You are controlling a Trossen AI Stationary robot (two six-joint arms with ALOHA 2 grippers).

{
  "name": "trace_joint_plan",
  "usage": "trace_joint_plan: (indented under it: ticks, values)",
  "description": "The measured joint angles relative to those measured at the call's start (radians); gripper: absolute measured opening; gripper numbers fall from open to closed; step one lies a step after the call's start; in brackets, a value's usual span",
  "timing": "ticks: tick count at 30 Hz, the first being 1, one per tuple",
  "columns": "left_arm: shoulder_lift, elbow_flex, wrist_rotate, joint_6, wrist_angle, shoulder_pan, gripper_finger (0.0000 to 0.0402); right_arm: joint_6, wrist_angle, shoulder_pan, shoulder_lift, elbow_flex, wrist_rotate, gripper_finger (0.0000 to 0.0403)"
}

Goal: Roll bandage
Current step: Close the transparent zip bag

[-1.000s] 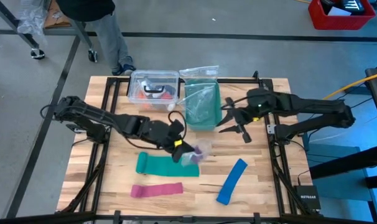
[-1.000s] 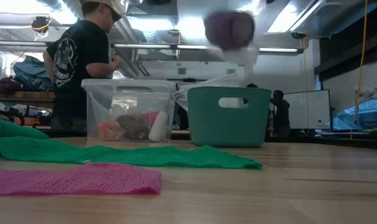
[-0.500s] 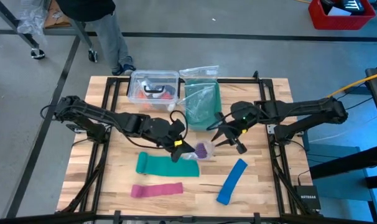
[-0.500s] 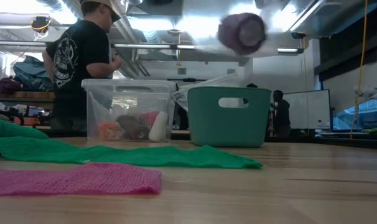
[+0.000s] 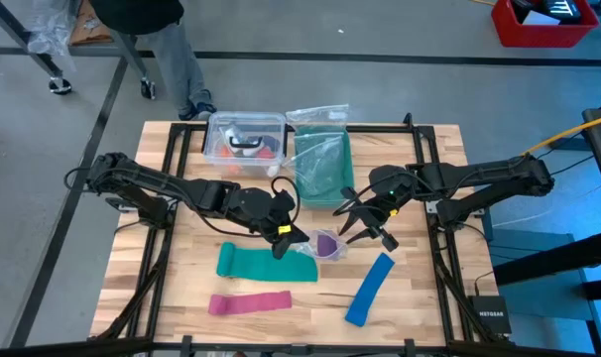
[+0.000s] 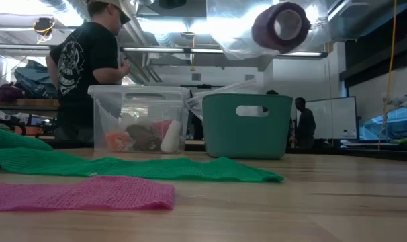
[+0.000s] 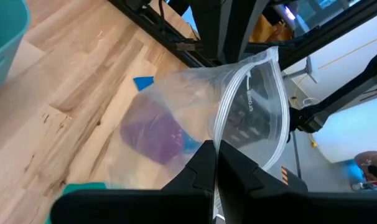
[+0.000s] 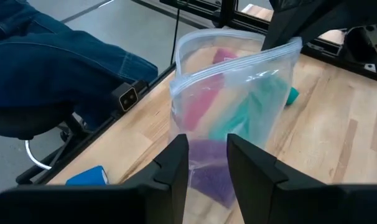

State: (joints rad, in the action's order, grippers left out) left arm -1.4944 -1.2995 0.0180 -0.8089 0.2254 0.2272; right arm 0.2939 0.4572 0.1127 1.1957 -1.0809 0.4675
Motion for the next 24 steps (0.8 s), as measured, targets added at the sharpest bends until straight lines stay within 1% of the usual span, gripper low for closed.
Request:
trace_joint_plan:
  ticks: [3, 7, 12, 19, 24]
  values:
    - [0.0, 0.0, 0.0, 0.005, -0.001, 0.0, 0.0, -0.001, 0.0, 0.0, 0.0, 0.0, 0.01, 0.0113]
    - [0.0, 0.0, 0.0, 0.01, -0.001, 0.0, 0.0, -0.002, -0.001, 0.0, 0.0, 0.0, 0.056, 0.0113]
    - [0.0, 0.0, 0.0, 0.012, -0.001, 0.0, 0.0, -0.023, -0.027, 0.0, 0.0, 0.0, 0.057, 0.0113]
    - [0.0, 0.0, 0.0, 0.013, -0.001, 0.0, 0.0, -0.031, -0.14, 0.0, 0.0, 0.0, -0.015, 0.0113]
    - [0.0, 0.0, 0.0, 0.013, -0.002, 0.0, 0.0, -0.031, -0.149, -0.001, 0.0, 0.0, -0.083, 0.0113]
